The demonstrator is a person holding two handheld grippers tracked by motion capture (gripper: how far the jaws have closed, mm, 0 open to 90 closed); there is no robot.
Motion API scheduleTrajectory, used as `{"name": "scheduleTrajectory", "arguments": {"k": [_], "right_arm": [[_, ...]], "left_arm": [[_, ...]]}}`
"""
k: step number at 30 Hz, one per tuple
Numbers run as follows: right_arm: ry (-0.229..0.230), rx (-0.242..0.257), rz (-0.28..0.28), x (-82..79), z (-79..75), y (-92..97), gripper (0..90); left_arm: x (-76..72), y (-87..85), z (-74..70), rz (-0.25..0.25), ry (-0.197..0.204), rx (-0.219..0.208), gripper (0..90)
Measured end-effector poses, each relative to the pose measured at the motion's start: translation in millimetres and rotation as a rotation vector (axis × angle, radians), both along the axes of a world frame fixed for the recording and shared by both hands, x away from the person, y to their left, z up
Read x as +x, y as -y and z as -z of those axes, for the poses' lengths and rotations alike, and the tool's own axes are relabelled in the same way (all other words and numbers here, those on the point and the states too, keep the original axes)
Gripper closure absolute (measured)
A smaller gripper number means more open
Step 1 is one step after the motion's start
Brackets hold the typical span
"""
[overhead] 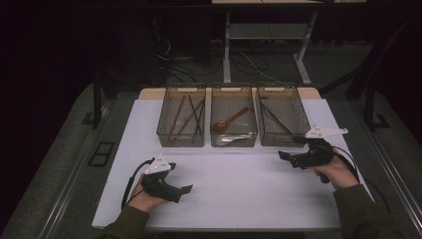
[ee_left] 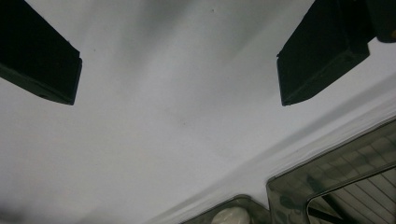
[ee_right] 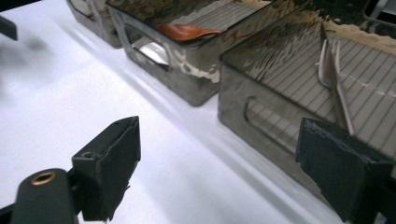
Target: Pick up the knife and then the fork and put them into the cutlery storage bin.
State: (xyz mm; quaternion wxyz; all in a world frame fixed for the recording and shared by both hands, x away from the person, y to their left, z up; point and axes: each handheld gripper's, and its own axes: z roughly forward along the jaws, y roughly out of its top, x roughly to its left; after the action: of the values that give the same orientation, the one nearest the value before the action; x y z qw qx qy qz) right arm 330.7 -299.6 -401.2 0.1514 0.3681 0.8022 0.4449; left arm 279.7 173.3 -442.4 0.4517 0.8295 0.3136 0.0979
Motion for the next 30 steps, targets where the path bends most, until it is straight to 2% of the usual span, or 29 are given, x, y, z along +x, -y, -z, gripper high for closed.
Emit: {"name": "scheduleTrajectory", "arguments": {"k": [13, 22, 30], "right_arm": [[-0.008, 0.015, -0.025, -25.7, 19.4, -2.7, 14.0], [-0.019, -0.003, -0.048, -44.7, 33.2, -6.4, 14.1], [-0.021, 0.000, -0.061, -52.9, 39.5, -8.4, 14.0]], "left_arm": [[-1.1, 1.0, -0.5, 0.004, 0.000, -0.004, 0.0], [-1.5, 2.1, -0.7, 0.006, -0.001, -0.003, 0.0], [-2.2, 3.4, -0.9, 0.018, 0.002, -0.001, 0.0]]}}
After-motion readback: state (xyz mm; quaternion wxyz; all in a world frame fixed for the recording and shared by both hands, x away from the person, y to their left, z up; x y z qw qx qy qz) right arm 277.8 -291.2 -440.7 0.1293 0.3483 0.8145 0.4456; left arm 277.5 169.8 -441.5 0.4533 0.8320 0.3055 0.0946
